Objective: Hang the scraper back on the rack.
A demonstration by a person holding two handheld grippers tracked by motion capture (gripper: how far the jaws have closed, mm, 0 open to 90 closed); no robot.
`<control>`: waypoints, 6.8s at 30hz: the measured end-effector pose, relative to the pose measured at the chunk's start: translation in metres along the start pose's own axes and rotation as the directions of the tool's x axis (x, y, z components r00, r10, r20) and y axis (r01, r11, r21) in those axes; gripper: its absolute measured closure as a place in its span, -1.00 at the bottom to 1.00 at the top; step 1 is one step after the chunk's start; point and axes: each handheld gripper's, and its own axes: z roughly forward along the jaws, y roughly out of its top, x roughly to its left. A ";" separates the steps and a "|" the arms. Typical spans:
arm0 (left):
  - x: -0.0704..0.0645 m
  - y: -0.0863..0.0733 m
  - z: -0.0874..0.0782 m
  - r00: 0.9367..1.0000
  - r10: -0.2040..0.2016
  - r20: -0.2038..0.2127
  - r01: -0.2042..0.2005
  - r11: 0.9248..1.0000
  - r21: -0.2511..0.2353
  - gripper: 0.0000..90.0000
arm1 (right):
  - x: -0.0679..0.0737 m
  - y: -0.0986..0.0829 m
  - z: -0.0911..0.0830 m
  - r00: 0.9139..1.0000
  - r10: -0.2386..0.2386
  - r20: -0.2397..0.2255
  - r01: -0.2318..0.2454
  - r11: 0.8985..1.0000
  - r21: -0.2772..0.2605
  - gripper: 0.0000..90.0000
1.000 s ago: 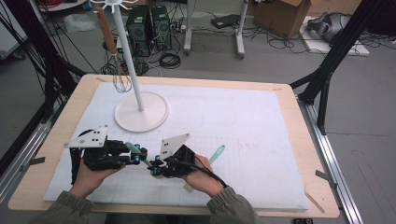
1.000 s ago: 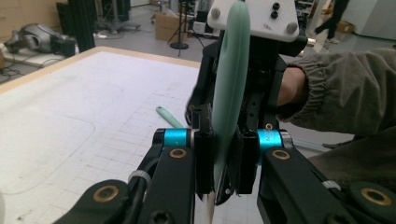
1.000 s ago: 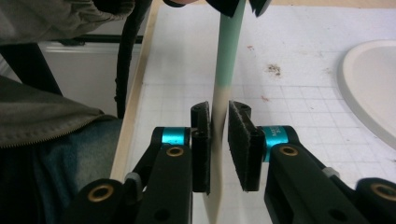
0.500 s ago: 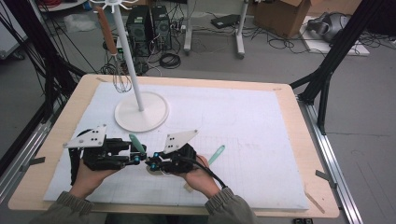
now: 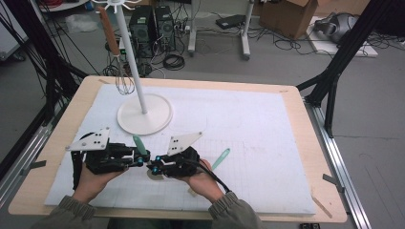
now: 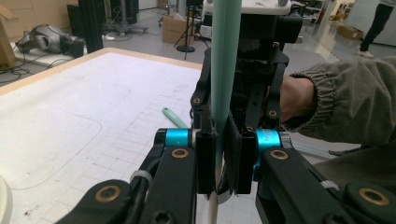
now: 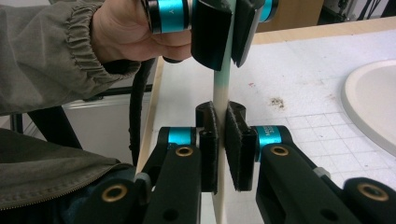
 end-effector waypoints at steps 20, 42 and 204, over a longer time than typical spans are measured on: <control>0.020 0.013 -0.016 0.994 -0.035 -0.108 0.036 0.999 0.006 0.86 | -0.012 -0.015 -0.065 0.982 0.082 0.170 -0.081 0.997 -0.012 -0.12; 0.047 0.034 -0.020 0.984 -0.055 -0.168 0.059 0.998 0.021 0.86 | -0.021 -0.069 -0.145 0.929 0.192 0.317 -0.180 0.981 -0.065 -0.27; 0.152 0.192 -0.037 0.935 -0.150 -0.320 0.142 0.989 -0.049 0.85 | -0.031 -0.082 -0.157 0.926 0.193 0.326 -0.190 0.981 -0.042 -0.31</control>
